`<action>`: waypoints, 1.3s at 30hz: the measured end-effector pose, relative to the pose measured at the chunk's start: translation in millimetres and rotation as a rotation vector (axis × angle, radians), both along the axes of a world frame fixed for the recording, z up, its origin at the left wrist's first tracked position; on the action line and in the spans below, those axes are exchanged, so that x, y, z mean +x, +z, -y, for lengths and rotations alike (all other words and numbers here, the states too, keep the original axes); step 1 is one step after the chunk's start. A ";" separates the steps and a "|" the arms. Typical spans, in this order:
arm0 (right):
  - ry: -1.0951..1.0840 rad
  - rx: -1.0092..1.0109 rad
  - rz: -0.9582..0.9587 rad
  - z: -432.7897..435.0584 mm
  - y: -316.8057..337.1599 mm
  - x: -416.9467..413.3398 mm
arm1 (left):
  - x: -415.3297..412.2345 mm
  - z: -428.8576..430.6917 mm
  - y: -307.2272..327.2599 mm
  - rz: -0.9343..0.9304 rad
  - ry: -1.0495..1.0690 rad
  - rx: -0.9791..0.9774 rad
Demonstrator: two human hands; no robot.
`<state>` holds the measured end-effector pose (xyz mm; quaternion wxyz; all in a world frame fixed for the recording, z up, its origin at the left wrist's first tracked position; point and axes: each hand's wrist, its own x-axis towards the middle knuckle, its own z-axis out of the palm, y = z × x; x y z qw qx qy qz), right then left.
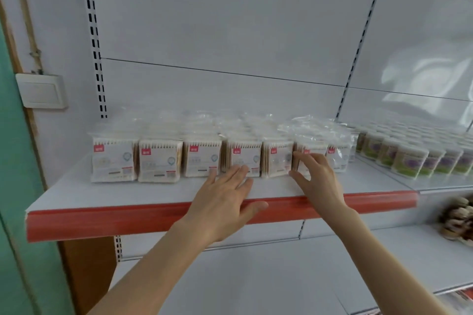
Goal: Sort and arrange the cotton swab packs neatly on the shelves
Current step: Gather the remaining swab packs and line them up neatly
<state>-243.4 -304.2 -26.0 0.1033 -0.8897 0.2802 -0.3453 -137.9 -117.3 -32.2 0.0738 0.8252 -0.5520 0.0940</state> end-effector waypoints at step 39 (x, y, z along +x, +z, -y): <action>0.243 0.116 0.068 222.8 35.8 -58.4 | -89.3 170.7 -13.3 0.182 0.309 -0.230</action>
